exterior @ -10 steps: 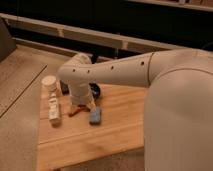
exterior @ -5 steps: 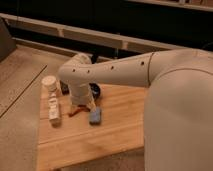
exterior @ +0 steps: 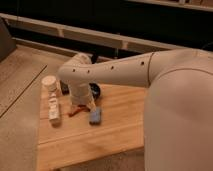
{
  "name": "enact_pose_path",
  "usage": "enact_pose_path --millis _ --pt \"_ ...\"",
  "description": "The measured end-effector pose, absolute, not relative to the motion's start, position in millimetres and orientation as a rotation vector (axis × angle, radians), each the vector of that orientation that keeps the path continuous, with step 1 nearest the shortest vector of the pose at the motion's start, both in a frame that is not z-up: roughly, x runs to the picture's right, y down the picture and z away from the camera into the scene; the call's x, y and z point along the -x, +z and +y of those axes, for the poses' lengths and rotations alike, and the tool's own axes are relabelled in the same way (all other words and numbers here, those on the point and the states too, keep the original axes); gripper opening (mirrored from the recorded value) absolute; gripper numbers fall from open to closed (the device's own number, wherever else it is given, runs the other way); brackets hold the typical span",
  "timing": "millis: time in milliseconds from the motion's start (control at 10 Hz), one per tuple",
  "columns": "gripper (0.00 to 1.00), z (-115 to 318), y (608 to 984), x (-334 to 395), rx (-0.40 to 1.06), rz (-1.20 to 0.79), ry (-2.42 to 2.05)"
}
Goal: Place the pepper in the ceramic bowl
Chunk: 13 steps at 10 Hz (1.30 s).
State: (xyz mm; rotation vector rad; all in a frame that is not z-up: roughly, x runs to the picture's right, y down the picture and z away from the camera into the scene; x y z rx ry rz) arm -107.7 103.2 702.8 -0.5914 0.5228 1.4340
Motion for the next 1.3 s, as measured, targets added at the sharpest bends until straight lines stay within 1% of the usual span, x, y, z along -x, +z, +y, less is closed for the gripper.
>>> enact_pose_path --millis 700,900,1100,1300 --pt "0.65 98 703 108 0.576 0.513 1.454" --pt "0.65 81 705 110 0.528 0.463 1.532" --pt "0.65 47 705 113 0.446 0.361 1.693" --pt "0.65 43 708 119 0.437 0.356 1.773"
